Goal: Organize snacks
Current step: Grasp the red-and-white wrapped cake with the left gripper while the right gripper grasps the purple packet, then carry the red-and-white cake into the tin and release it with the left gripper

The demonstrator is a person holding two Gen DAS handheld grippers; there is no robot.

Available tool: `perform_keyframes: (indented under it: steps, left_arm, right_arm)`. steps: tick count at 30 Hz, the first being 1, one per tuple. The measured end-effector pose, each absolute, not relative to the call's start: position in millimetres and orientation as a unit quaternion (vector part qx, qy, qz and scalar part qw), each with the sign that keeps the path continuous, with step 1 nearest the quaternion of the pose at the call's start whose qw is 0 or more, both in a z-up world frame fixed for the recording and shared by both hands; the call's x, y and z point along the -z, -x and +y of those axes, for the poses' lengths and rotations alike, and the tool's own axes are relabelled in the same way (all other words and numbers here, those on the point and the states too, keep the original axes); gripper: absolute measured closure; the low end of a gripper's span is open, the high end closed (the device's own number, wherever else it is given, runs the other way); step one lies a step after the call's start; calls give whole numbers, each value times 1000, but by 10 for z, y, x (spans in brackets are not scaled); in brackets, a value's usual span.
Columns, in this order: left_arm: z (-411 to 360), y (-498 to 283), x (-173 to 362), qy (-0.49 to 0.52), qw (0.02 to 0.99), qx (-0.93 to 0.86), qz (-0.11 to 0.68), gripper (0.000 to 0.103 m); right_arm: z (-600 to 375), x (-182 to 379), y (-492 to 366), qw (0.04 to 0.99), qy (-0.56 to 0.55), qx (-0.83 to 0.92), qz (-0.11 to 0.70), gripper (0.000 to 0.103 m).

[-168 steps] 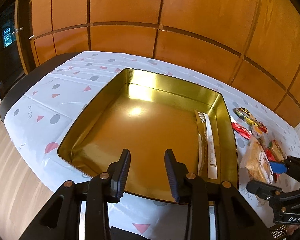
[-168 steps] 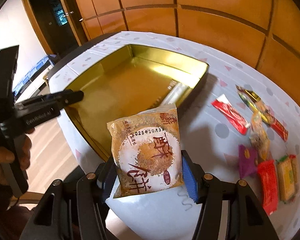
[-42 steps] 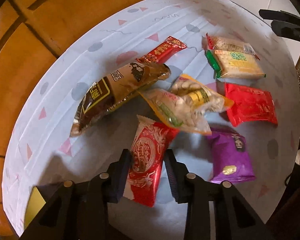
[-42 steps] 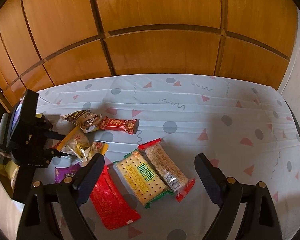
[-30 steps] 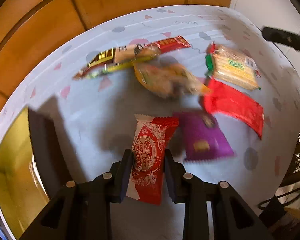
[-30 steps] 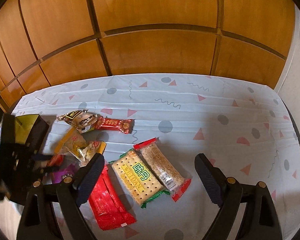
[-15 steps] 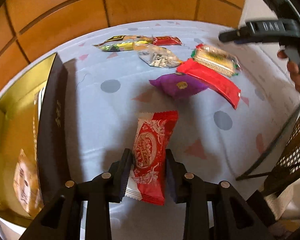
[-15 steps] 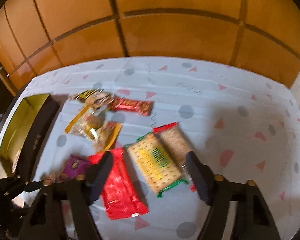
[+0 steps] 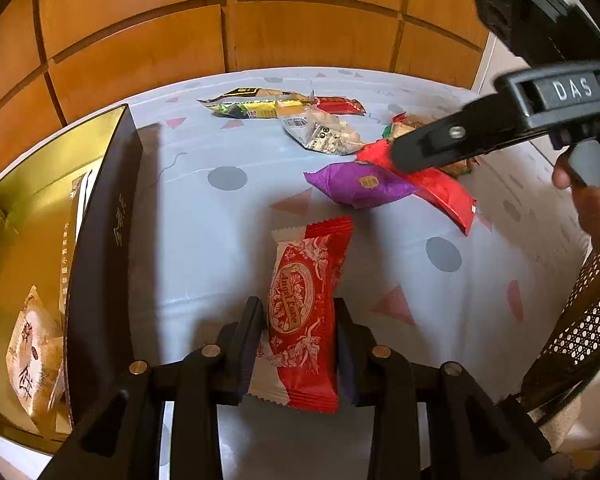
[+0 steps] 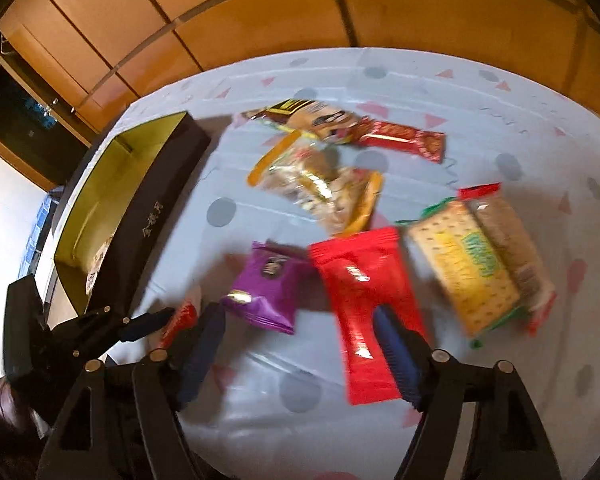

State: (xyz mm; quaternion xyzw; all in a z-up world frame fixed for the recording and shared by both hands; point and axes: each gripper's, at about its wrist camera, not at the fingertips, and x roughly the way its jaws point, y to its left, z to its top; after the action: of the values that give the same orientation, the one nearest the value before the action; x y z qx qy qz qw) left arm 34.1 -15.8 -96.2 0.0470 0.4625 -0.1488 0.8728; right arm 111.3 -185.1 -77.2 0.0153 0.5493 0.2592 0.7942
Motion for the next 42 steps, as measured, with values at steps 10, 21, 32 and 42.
perform_keyframes:
  steps: [10,21,32,42]
  left_arm:
    - [-137,-295,971,-35,879,156,449,68]
    - [-42,-291,888,-18,874,179,452,77]
    - [120,-178,638,25,876,201,438,77]
    - [835,-193,-170,134,907,165,363,77]
  right_arm:
    - [-1311,1147,-1308,784,34,-213,583,51]
    - [-1428,1202,-1166,812,10,-217,542,52]
    - [-1453,1176,-1092,824,7,-220,522,52]
    - [-1424,1177,-1057,828,26,-222,514,52]
